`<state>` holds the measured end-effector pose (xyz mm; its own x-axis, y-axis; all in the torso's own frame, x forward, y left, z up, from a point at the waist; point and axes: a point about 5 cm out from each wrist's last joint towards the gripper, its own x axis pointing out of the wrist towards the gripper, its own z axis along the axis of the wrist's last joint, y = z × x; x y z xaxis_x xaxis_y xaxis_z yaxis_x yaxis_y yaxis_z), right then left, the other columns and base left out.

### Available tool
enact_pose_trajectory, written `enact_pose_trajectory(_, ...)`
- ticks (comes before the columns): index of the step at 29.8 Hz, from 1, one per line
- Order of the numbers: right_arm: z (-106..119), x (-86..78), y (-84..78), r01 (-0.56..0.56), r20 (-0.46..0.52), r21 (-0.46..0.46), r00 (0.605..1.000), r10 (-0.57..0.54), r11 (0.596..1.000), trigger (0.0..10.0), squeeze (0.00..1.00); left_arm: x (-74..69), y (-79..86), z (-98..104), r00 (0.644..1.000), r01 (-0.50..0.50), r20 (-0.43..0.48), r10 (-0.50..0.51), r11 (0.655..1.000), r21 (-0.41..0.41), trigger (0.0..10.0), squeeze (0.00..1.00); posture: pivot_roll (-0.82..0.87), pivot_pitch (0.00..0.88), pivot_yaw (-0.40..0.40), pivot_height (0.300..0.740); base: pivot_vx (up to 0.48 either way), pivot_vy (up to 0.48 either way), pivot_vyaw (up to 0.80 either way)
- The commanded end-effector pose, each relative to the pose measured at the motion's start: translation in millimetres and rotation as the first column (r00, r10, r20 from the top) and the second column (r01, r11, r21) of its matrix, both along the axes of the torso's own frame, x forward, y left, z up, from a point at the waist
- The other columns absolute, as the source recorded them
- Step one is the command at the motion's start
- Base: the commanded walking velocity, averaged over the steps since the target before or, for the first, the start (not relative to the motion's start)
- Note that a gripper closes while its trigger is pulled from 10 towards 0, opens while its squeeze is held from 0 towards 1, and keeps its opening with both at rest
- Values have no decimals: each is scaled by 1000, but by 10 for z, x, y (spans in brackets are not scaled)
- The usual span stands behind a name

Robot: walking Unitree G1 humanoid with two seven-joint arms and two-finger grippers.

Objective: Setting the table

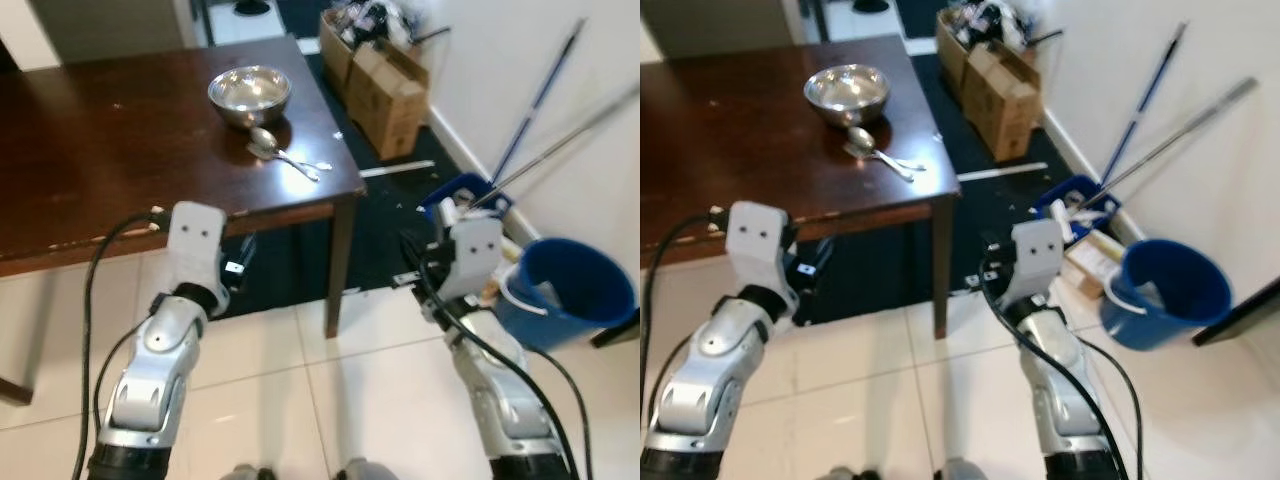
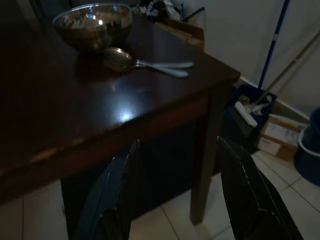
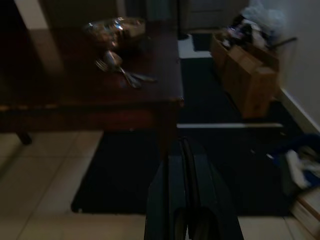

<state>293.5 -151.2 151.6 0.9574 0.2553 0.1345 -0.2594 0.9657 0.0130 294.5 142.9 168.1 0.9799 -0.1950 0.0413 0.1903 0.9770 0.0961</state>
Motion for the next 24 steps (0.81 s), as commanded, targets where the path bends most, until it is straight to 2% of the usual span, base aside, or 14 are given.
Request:
enact_pose_trajectory(1,-38,-14,75,-23,-17,16,1000,24,1000,10000,0,-14,63,-64,999,-24,-25,25,1000,13,10000,0,-154,34,50,740,-337,0,0)
enact_pose_trajectory(13,-8,-17,95,-48,-22,82,998,50,995,10000,0,-9,58,-66,999,-24,-25,24,1000,14,10000,0,-155,34,51,740,-329,0,0)
enact_pose_trajectory(24,23,-27,155,-83,-16,130,996,86,988,10000,0,-4,54,-79,999,-18,-35,18,1000,4,10000,0,-156,25,56,740,0,0,0)
